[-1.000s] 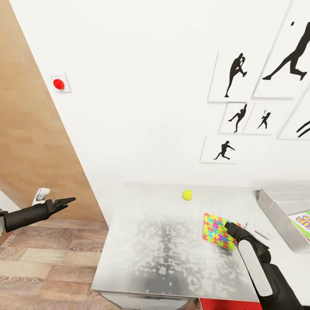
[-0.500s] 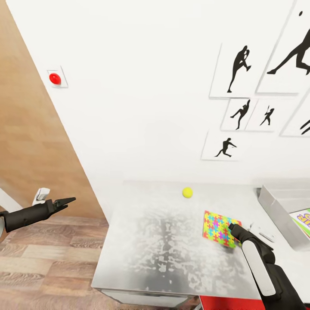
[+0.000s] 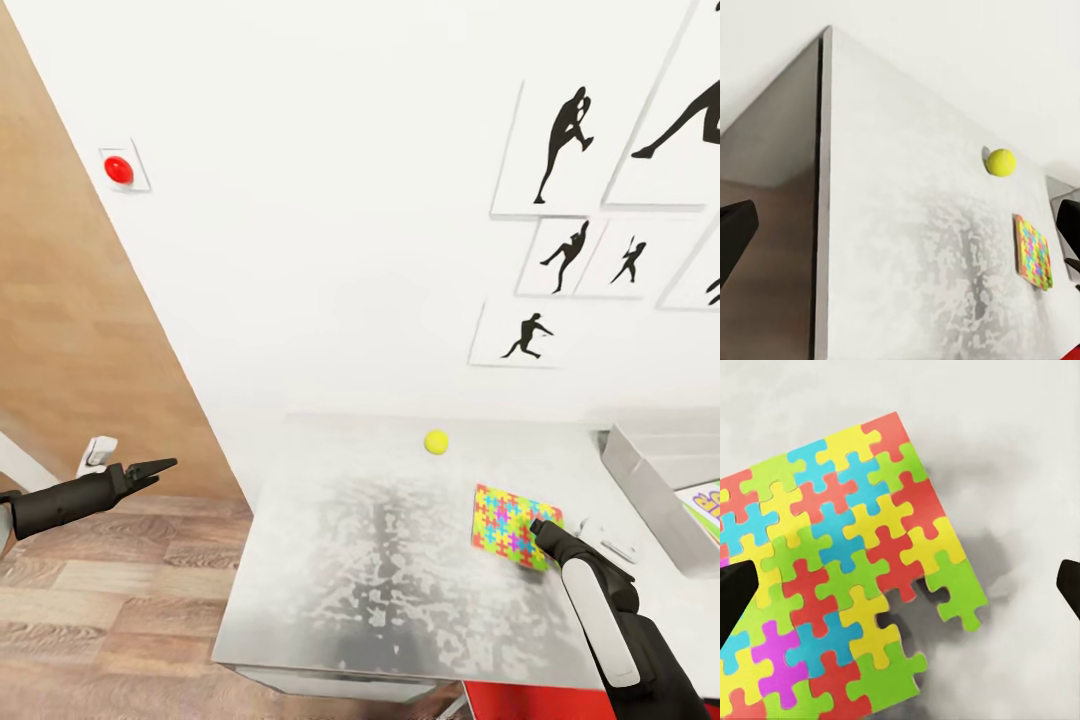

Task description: Put all the toys in the child's room - the three board games (two on the bed and one on the table), the two jigsaw puzzles on the table, and the tennis ball on the table - inside the toy box on the table in the child's room.

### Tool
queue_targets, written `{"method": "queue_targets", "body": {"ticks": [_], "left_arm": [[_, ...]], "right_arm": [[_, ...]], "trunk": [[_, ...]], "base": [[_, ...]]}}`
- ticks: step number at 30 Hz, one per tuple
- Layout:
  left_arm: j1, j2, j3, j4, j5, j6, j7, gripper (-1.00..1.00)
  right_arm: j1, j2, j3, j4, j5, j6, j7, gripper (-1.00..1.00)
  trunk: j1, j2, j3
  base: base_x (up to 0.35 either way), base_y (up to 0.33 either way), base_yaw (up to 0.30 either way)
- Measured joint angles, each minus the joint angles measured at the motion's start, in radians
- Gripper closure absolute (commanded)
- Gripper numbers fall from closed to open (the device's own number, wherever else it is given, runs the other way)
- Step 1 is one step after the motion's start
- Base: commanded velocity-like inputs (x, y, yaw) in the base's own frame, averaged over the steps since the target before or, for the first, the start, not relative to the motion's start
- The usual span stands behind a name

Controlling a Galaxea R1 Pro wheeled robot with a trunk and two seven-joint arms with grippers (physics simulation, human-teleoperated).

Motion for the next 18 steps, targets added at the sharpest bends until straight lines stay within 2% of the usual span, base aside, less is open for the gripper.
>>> {"method": "queue_targets", "body": {"ticks": [18], "left_arm": [[0.000,-0.002,0.000,0.000,0.000,0.000,0.000,-1.00]], "right_arm": [[-0.002,-0.001,-0.002,0.021,-0.003,-0.041,0.045,-1.00]], "trunk": [[0.000,0.000,-0.030]], "base": [[0.000,0.000,0.000]]}}
